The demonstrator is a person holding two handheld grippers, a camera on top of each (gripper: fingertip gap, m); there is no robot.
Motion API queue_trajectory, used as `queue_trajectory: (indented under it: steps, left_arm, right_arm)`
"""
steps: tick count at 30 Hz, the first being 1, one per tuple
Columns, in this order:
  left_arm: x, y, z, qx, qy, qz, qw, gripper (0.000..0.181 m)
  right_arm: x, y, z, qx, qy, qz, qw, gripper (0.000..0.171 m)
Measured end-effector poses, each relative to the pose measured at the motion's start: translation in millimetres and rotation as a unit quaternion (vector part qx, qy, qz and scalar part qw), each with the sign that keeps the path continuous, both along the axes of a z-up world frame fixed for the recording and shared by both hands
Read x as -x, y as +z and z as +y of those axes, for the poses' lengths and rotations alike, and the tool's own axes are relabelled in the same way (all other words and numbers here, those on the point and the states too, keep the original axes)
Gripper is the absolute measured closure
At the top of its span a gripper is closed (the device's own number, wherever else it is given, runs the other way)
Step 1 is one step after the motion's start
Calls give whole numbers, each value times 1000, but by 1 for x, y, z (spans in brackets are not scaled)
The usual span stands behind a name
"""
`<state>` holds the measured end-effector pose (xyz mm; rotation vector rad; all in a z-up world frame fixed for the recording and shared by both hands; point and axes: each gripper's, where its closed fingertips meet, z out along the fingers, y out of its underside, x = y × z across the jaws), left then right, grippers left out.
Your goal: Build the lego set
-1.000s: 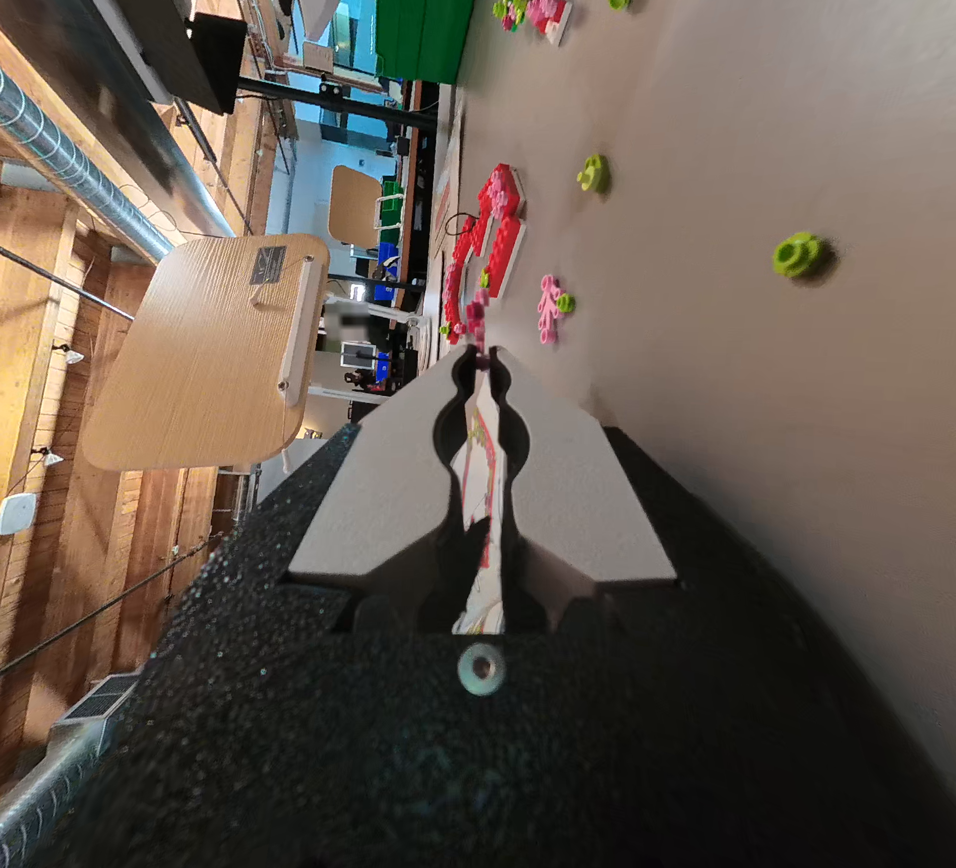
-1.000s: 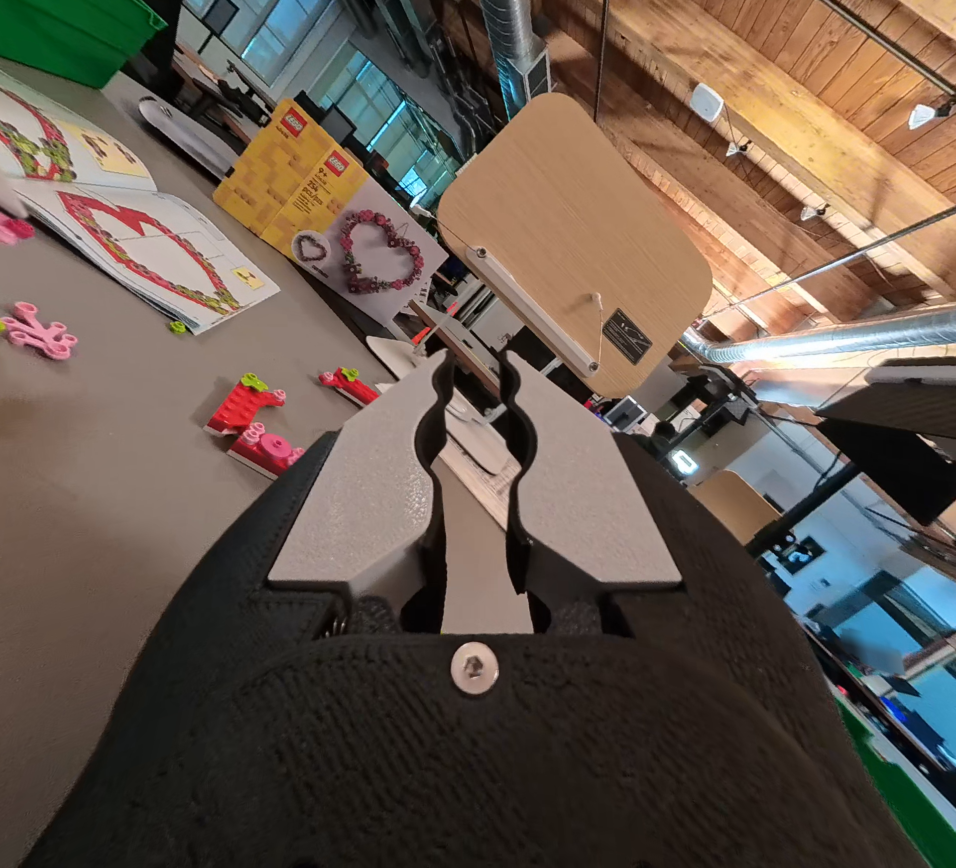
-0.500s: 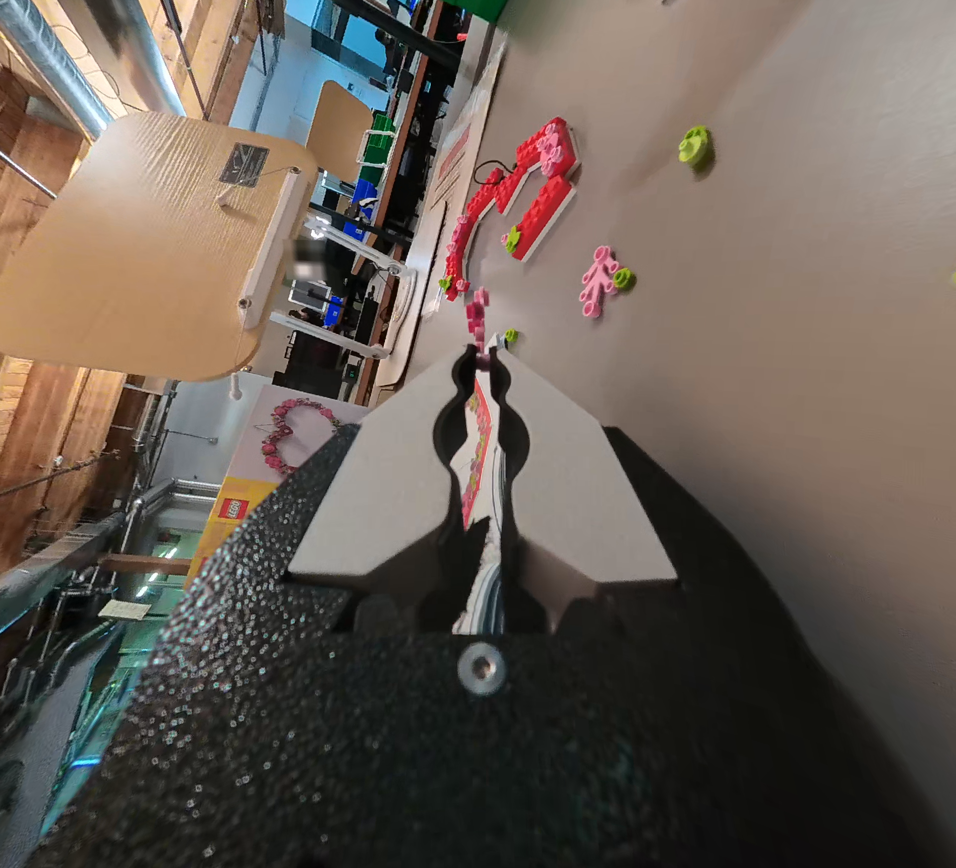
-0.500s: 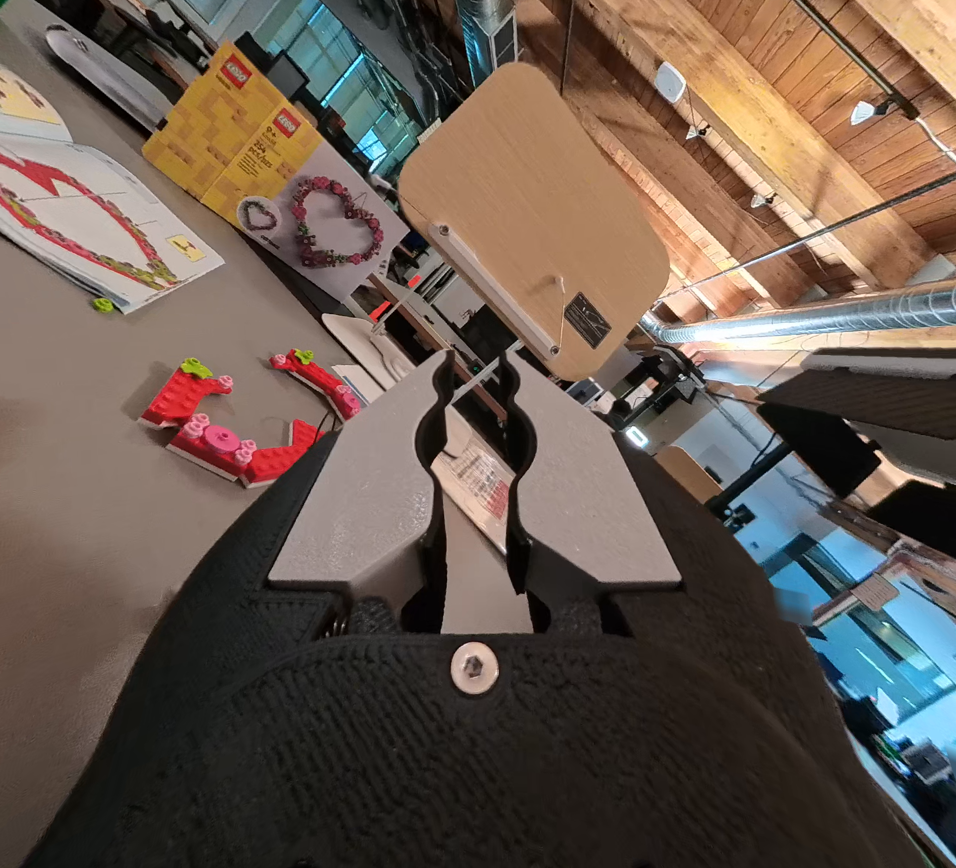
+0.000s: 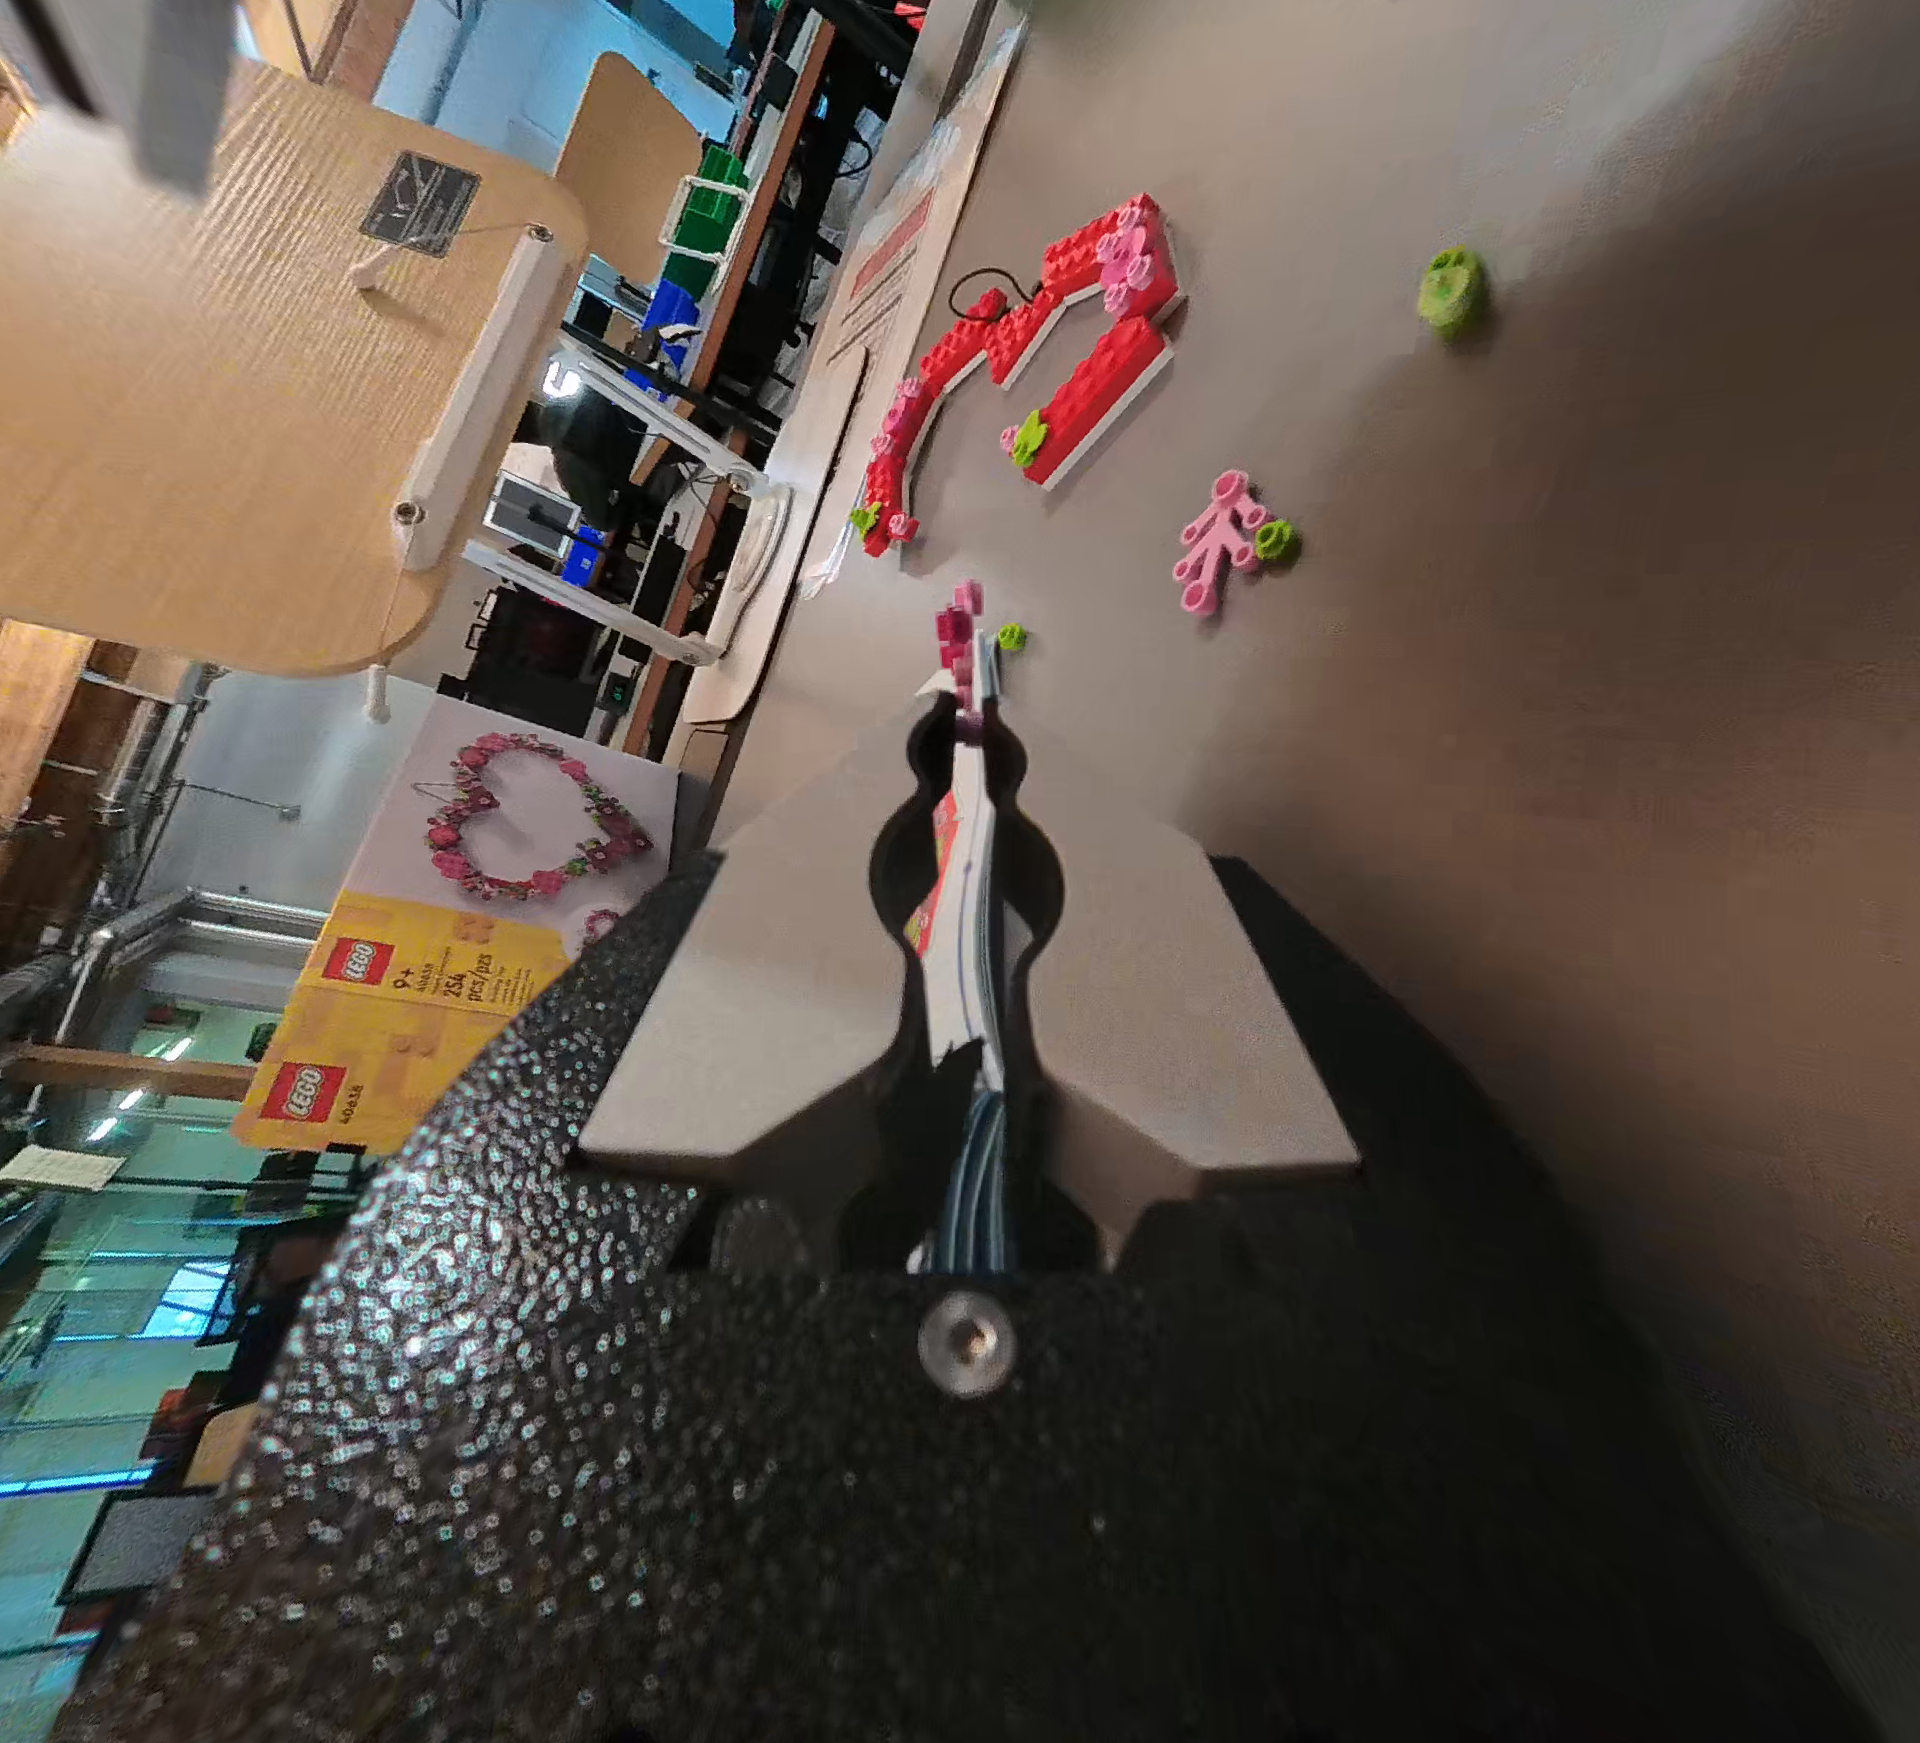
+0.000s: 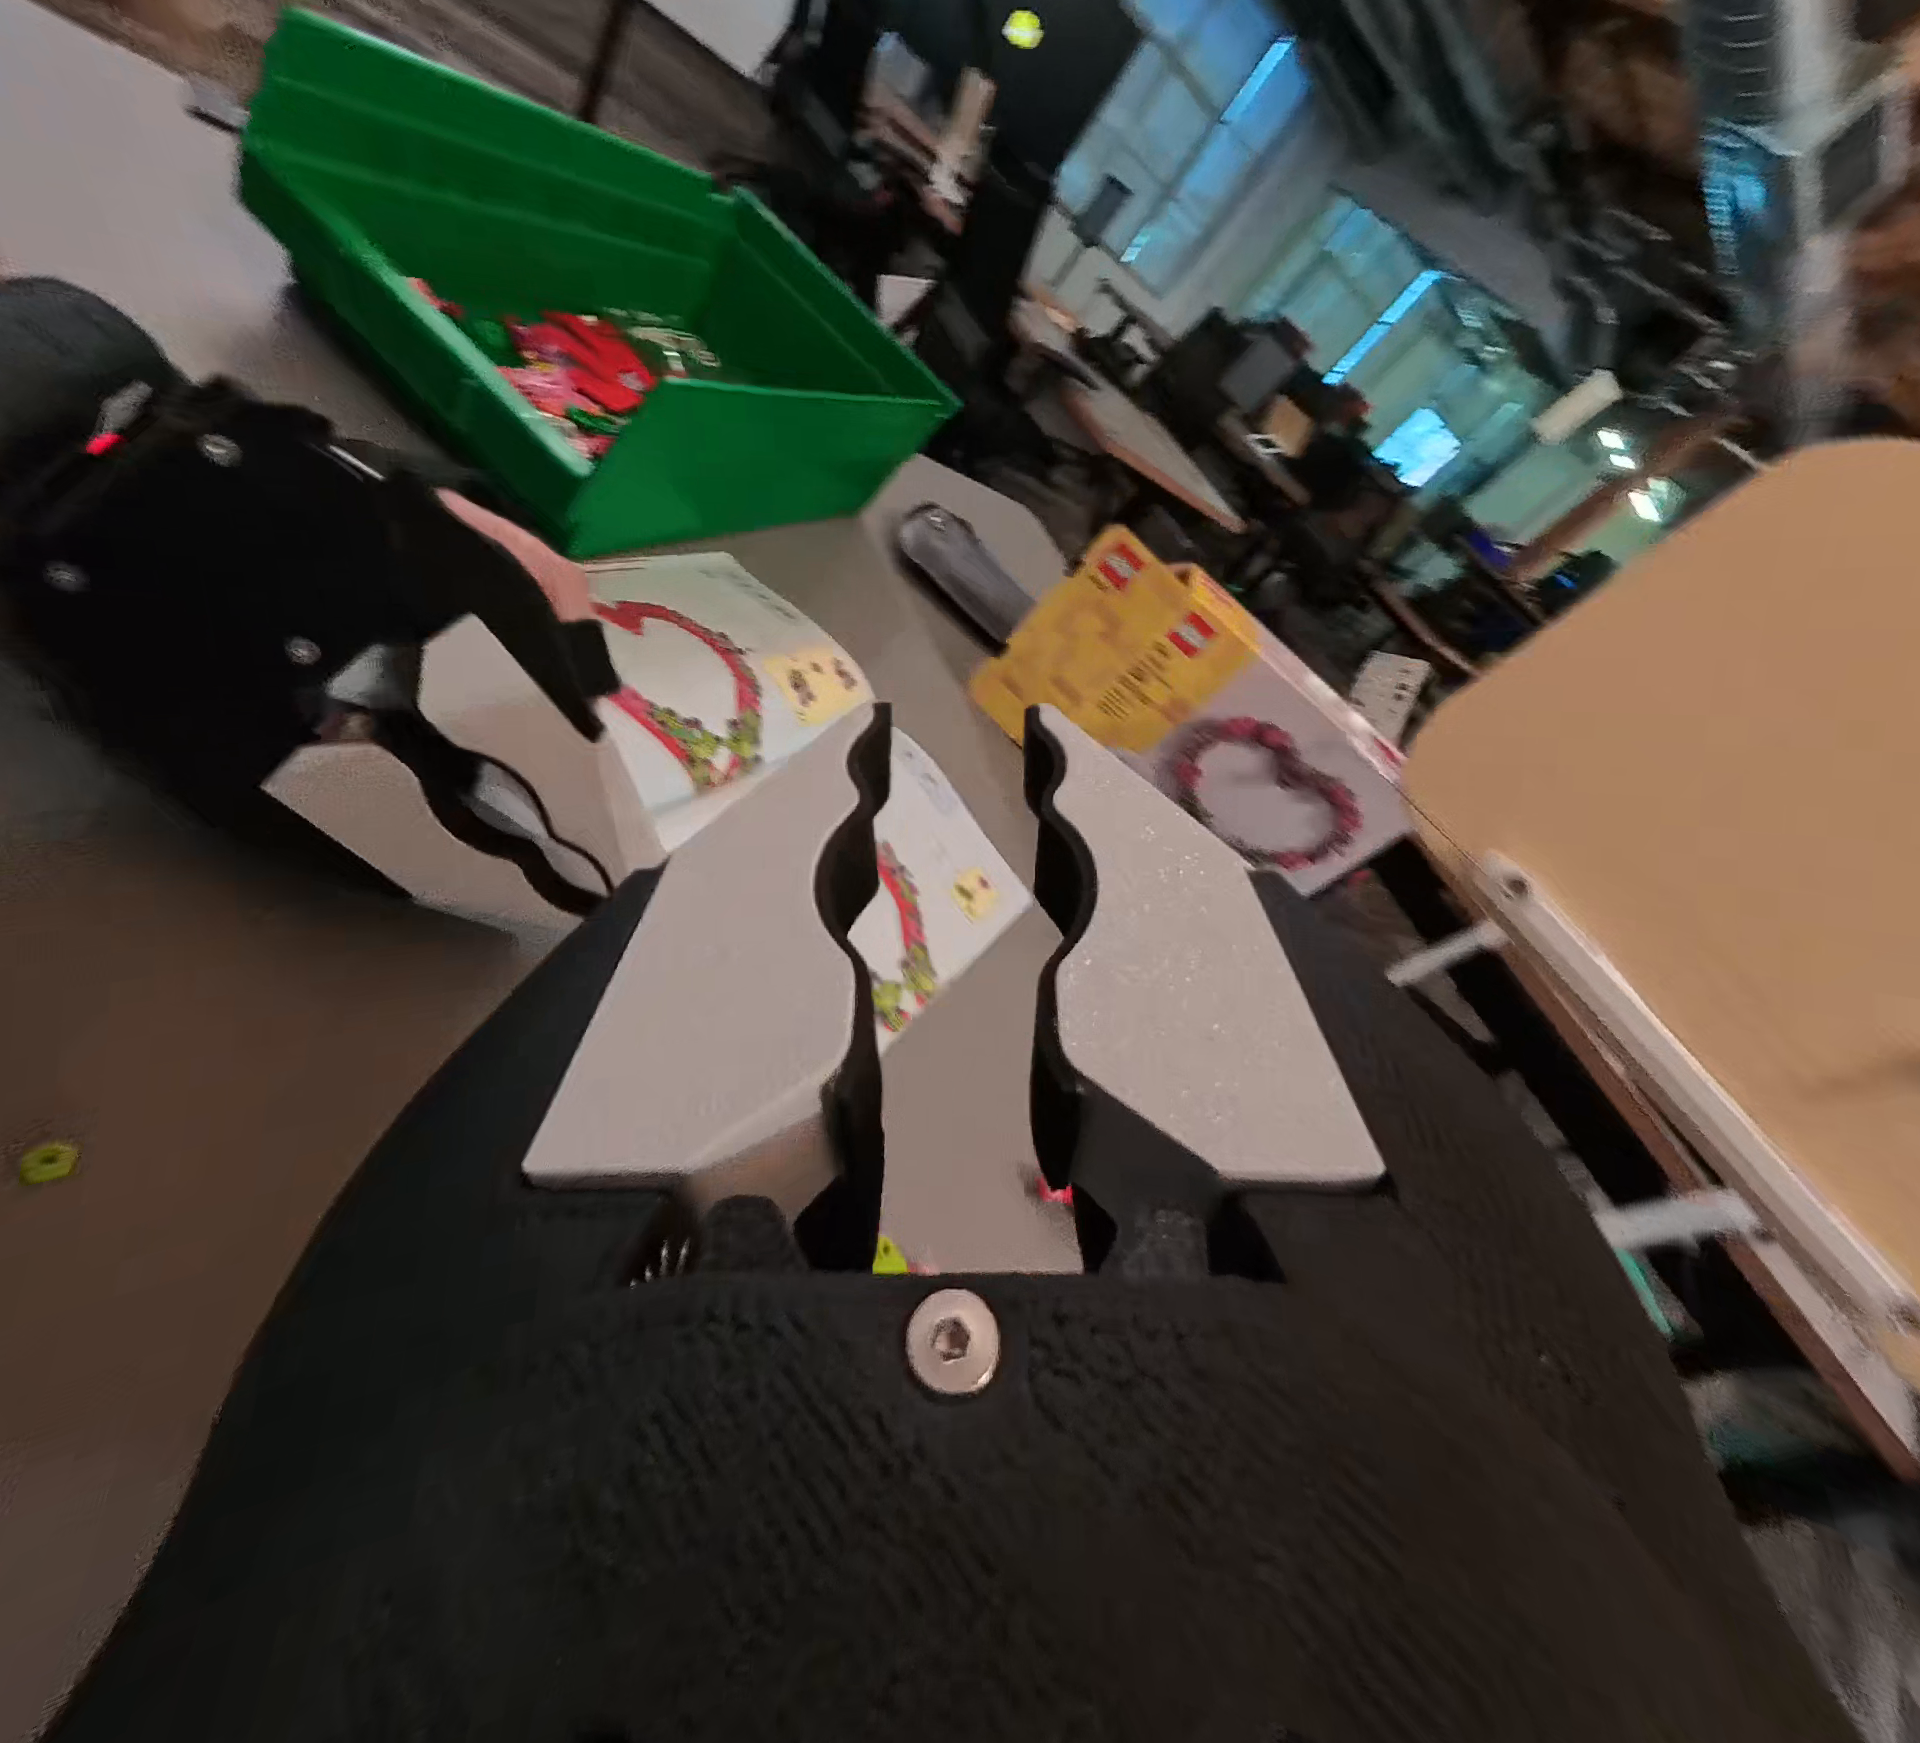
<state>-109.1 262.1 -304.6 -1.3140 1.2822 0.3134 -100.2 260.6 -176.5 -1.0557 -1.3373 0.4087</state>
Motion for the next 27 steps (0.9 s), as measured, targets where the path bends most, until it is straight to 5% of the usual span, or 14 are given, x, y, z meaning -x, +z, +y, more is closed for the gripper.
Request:
queue_trajectory:
  steps: [9,16,21,27]
  left_arm:
    - [-10,-1,-9,-4,-27,10,1000,179]
    - [-9,0,-8,-8,-27,10,1000,180]
    - [-8,-1,-6,0,-22,3,1000,179]
    - [-9,-1,-7,0,-23,5,1000,179]
  right_arm:
    - [57,21,-20,3,79,-8,997,145]
    - [57,-1,-25,42,86,-24,995,143]
    - [37,-39,-38,96,124,-130,979,133]
    - [8,-81,-34,44,96,-259,960,135]
